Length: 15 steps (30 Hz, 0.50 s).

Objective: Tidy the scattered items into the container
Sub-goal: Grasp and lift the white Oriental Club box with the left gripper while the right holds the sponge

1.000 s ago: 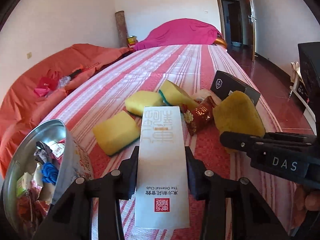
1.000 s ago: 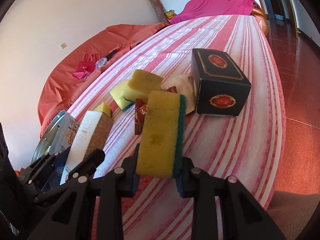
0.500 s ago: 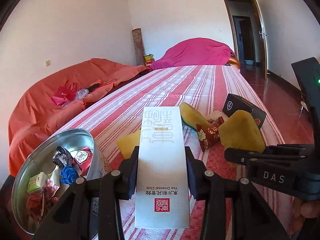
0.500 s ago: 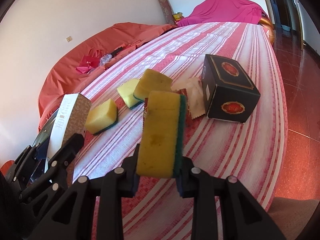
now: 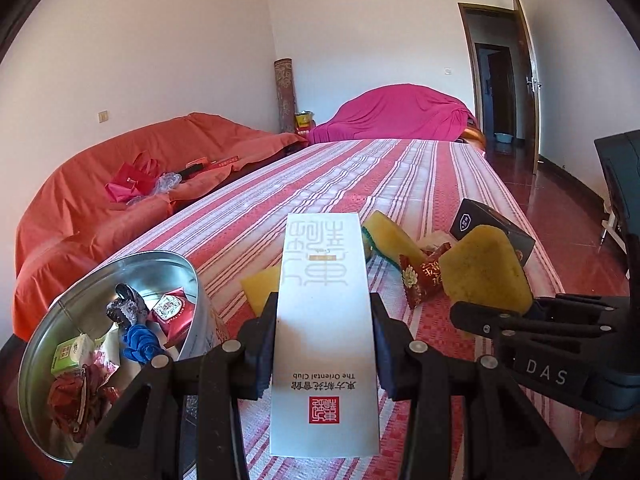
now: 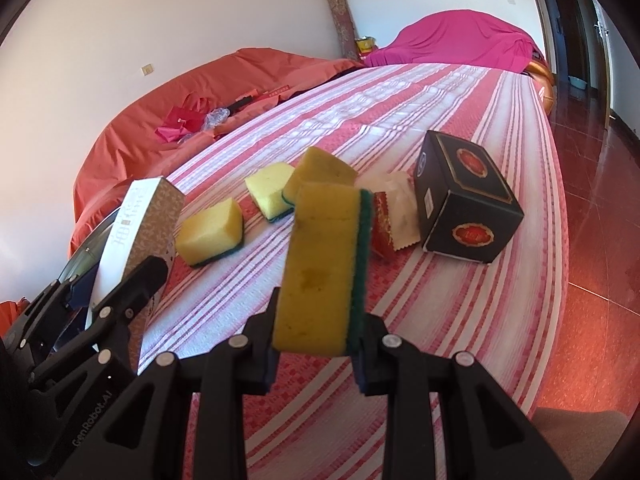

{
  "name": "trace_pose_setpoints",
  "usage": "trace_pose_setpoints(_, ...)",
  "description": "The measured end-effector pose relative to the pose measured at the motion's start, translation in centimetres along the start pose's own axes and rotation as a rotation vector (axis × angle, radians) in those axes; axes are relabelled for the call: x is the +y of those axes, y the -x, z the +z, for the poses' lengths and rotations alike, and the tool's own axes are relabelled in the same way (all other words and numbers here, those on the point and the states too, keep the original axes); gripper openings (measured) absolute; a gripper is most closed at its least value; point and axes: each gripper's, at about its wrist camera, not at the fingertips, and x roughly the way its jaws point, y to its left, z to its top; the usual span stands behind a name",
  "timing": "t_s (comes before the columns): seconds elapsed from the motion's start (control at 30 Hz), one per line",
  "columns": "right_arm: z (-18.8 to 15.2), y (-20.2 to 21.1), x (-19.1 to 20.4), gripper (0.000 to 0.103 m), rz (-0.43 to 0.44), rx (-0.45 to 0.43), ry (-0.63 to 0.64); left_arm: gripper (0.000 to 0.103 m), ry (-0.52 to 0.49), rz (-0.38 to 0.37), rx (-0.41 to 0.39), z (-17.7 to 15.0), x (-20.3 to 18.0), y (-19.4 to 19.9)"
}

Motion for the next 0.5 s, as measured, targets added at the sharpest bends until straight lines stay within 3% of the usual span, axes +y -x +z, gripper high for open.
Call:
trace_pose_setpoints(0.3, 0.1, 0.0, -0.3, 0.029, -0.001, 0.004, -0.015, 0.044, -0.008, -0.006, -0.011, 0.1, -0.2, 0.2)
trace_pose_setpoints(0.5, 0.2, 0.0, 0.6, 0.029, 0.012, 0.0, 0.0, 0.044, 0.014, -0.016, -0.06, 0.0, 0.3, 1.1)
